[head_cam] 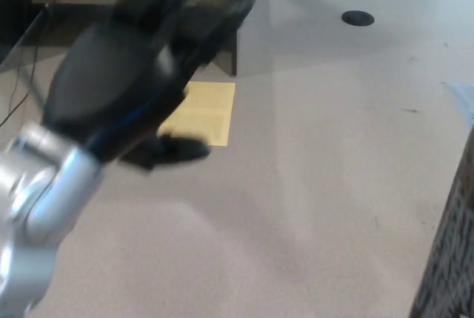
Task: A person is holding a plastic bag and the robot extends its left hand to grab the bag by hooking its thumb into the holes at the top and brings its hand down by its side. Then it extends its arm again to hand the plastic bag back to the person.
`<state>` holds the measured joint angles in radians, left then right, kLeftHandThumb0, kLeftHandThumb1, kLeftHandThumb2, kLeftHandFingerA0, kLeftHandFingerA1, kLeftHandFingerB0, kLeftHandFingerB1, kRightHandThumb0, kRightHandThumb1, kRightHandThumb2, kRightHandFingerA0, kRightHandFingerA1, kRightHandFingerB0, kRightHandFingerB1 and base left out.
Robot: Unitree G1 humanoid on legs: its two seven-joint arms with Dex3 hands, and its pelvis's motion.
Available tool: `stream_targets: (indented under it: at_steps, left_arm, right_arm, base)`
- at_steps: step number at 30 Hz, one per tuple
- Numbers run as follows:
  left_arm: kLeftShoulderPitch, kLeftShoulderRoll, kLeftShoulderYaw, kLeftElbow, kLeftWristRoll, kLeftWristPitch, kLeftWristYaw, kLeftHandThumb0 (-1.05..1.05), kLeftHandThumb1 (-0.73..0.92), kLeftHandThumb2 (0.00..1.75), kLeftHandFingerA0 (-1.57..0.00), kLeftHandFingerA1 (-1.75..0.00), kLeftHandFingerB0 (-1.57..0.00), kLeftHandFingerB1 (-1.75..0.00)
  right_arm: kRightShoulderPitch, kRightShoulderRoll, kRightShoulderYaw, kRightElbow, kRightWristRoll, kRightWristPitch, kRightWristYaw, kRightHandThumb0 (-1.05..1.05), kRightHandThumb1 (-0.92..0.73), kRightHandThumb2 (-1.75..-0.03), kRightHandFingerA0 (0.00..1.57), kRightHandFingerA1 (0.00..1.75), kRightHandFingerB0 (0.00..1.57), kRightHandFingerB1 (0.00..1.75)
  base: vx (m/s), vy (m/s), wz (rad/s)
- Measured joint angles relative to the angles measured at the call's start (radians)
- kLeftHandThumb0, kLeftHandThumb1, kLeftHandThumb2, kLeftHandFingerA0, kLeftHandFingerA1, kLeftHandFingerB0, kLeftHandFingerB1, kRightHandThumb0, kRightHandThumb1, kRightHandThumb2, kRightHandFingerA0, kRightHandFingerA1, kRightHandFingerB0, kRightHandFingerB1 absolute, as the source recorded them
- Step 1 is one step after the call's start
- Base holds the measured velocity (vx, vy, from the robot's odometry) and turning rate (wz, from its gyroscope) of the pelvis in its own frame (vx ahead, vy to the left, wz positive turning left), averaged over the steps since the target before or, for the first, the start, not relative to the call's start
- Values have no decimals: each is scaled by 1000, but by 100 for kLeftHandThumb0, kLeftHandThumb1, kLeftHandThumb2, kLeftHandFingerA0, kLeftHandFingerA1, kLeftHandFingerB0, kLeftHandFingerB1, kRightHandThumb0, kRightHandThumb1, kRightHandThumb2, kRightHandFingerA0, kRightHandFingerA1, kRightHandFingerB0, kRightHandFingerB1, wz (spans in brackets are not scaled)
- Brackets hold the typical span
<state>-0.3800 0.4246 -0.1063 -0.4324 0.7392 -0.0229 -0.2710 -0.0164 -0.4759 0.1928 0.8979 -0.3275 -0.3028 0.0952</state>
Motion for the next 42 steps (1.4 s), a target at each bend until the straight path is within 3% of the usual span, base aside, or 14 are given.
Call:
stream_targets:
  at_steps: [1,2,5,6,14,15,17,18,19,25,26,31,41,42]
  left_arm:
    - [22,-1,7,2,-6,-5,2,-58,50,55,-20,-32,-18,-28]
    - [70,-6,20,8,-17,-15,6,-58,43,70,-19,-41,-16,-37]
    - [221,-33,64,62,-53,-62,34,-49,51,57,-28,-33,-23,-30]
    - [274,-45,81,95,-64,-81,47,-49,51,56,-30,-34,-27,-30]
    - [522,-96,166,408,-105,-201,163,-41,51,55,-35,-37,-31,-31]
    - [536,-99,171,447,-106,-212,176,-48,43,69,-31,-45,-28,-41]
    - [564,-102,180,543,-109,-238,211,-46,42,68,-31,-44,-29,-41]
    - [573,-103,184,581,-110,-247,225,-37,50,56,-38,-37,-34,-32]
    - [579,-103,188,611,-111,-256,237,-44,42,69,-33,-46,-28,-41]
    - [592,-103,214,871,-128,-338,333,-37,52,57,-39,-39,-35,-33]
    - [590,-103,222,920,-135,-356,346,-46,43,71,-34,-48,-30,-42]
    - [543,-104,258,1118,-187,-437,393,-50,44,73,-38,-49,-30,-43]
    - [364,-155,291,1340,-327,-553,428,-40,55,57,-46,-42,-39,-33]
    - [349,-155,291,1347,-333,-557,429,-49,44,74,-43,-52,-33,-44]
  right_arm:
    - [0,0,0,0,0,0,0,-36,-72,-60,65,47,52,40]
    - [0,0,0,0,0,0,0,-35,-73,-62,68,49,53,41]
    - [0,0,0,0,0,0,0,-41,-61,-84,62,60,48,52]
    - [0,0,0,0,0,0,0,-35,-73,-61,66,47,53,40]
    - [-2,1,0,0,0,-1,0,-36,-72,-61,65,46,53,40]
    - [-2,1,0,0,0,-1,0,-36,-72,-60,64,46,53,40]
    - [-2,1,0,1,0,-1,0,-35,-72,-61,65,46,53,41]
    - [-3,1,0,1,0,-1,0,-35,-71,-60,66,49,55,42]
    - [-4,1,0,1,0,-1,0,-35,-71,-61,68,51,55,42]
    - [-21,6,-2,18,1,-1,0,-37,-72,-61,66,47,54,41]
    - [-23,7,-2,22,1,-1,0,-36,-72,-60,66,47,55,41]
    - [-28,8,-10,45,3,-2,-1,-34,-71,-60,67,48,56,41]
    - [-125,-13,-47,86,16,1,1,-34,-71,-60,66,50,54,41]
    - [-144,-13,-49,91,17,3,3,-35,-72,-60,65,49,54,41]
  base:
    - [0,0,0]
    - [0,0,0]
    - [0,0,0]
    - [0,0,0]
    - [0,0,0]
    - [0,0,0]
    - [0,0,0]
    - [0,0,0]
    - [0,0,0]
    - [0,0,0]
    - [0,0,0]
    - [0,0,0]
    - [0,0,0]
    - [0,0,0]
